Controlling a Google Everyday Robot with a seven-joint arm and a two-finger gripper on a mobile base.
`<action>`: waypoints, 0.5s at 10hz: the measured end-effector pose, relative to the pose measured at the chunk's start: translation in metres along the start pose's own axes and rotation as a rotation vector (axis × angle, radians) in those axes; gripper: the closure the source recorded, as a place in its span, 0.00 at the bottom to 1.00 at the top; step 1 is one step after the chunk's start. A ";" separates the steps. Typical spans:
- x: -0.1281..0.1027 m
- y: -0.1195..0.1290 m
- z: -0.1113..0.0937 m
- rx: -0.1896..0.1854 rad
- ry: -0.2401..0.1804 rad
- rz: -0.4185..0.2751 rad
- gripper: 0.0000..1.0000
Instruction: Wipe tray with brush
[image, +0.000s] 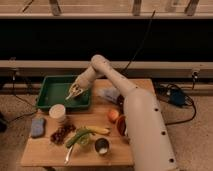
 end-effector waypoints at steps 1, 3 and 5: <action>0.003 -0.005 -0.005 0.000 0.004 0.001 0.54; 0.004 -0.018 0.004 -0.011 -0.018 -0.011 0.37; 0.003 -0.019 0.005 -0.015 -0.024 -0.013 0.36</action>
